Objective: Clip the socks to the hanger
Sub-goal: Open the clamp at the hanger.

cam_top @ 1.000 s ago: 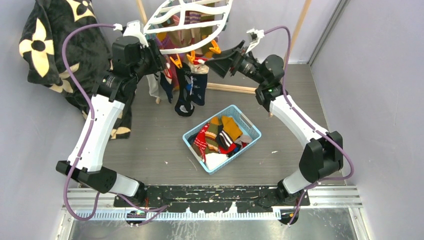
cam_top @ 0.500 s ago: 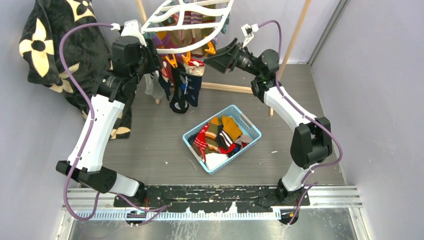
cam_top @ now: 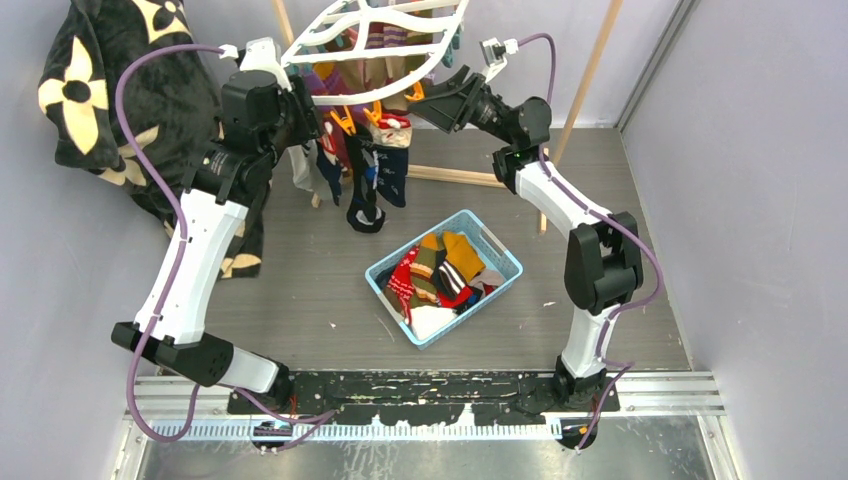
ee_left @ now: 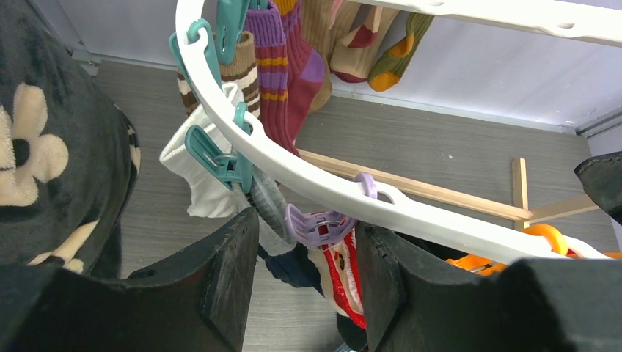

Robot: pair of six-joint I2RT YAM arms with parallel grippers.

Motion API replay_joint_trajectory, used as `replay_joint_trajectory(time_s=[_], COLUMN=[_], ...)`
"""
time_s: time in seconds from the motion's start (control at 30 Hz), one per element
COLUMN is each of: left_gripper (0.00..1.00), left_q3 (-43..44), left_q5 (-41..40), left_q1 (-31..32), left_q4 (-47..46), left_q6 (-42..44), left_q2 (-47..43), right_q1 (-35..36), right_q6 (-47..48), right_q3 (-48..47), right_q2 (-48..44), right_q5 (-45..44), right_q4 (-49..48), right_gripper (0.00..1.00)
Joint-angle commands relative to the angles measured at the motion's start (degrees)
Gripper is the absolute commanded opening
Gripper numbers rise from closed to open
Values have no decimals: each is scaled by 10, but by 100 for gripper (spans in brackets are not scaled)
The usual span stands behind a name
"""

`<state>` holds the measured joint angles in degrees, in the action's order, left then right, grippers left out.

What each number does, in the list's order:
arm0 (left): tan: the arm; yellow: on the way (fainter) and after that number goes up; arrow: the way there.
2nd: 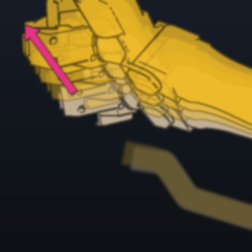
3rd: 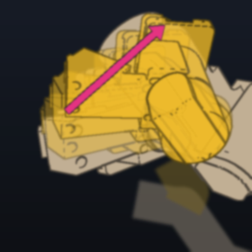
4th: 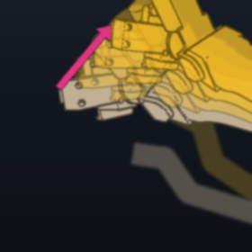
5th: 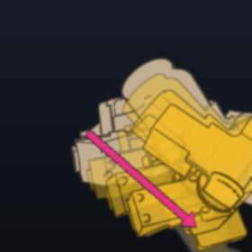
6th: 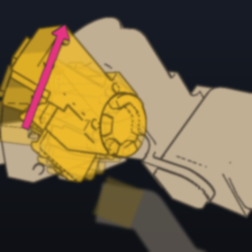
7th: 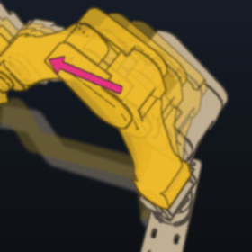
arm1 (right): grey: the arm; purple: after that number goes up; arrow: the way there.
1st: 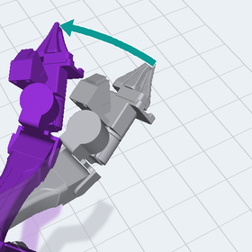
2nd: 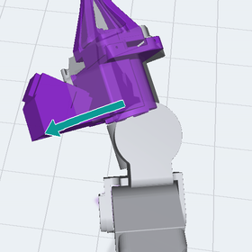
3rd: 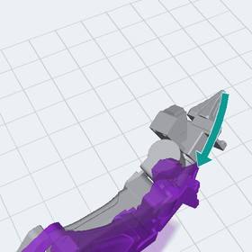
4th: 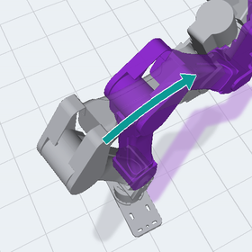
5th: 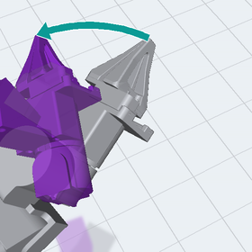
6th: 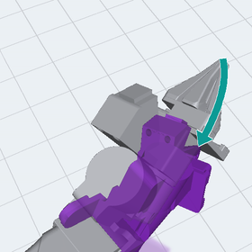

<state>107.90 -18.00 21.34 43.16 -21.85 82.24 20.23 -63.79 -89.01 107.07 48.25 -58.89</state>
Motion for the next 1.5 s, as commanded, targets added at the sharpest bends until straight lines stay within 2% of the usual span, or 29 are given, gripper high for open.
replay_joint_trajectory(time_s=[0.0,0.1,0.27,0.53,0.73,0.8,0.97,1.3,1.47], left_gripper=[51,51,51,51,51,51,51,51,55], left_q3=[27,29,33,36,35,35,36,38,36], left_q5=[-2,-1,-2,-4,-5,-5,-4,-4,1], left_q1=[-4,-4,-4,-4,-5,-5,-5,-5,-5], left_q4=[-26,-24,-24,-24,-25,-26,-25,-21,-13], left_q6=[8,6,5,6,5,6,5,5,3], left_q2=[-14,-15,-15,-16,-19,-21,-23,-28,-34], right_q1=[-1,-1,2,12,14,13,13,13,15], right_q6=[-29,-40,-79,-90,-96,-95,-79,-15,12], right_q3=[-36,-45,-55,-45,-27,-18,4,32,46], right_q2=[-5,3,11,7,-5,-11,-29,-72,-98], right_q5=[10,9,17,18,18,17,13,-25,-45], right_q4=[-64,-73,-104,-118,-123,-123,-116,-65,-38], right_gripper=[97,93,80,70,51,50,47,17,8])
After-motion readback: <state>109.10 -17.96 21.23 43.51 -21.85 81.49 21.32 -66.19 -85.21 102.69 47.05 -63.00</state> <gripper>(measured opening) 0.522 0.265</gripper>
